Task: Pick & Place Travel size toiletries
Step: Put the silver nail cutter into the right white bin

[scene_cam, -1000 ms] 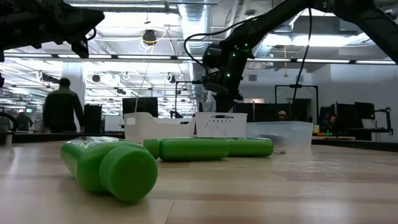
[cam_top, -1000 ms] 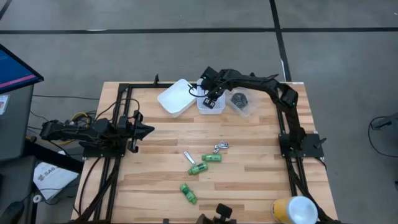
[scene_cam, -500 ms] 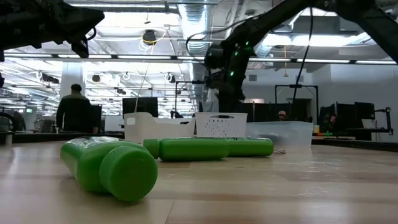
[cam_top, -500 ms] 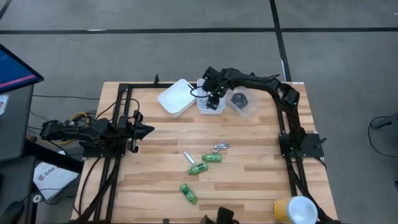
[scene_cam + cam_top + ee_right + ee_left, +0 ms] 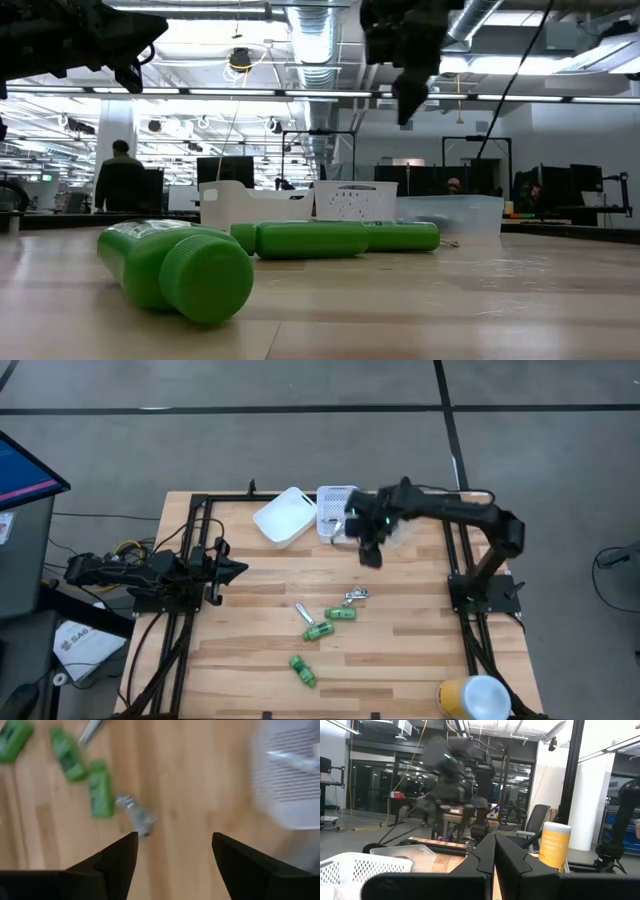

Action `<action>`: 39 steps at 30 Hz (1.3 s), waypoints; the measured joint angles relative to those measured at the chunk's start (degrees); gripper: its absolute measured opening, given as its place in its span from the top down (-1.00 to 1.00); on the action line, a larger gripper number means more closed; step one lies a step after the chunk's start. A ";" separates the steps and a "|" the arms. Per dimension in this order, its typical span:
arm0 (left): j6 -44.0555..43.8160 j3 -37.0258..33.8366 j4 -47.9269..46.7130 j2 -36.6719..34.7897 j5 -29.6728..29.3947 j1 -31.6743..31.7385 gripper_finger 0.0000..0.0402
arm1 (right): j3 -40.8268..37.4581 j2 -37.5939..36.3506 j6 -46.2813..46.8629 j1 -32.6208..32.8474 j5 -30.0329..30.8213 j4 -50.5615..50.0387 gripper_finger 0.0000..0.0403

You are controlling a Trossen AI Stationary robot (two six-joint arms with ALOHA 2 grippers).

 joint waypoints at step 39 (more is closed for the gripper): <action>0.00 0.01 0.03 -0.73 0.00 -0.01 0.99 | -26.97 8.99 10.51 15.82 11.48 28.79 0.15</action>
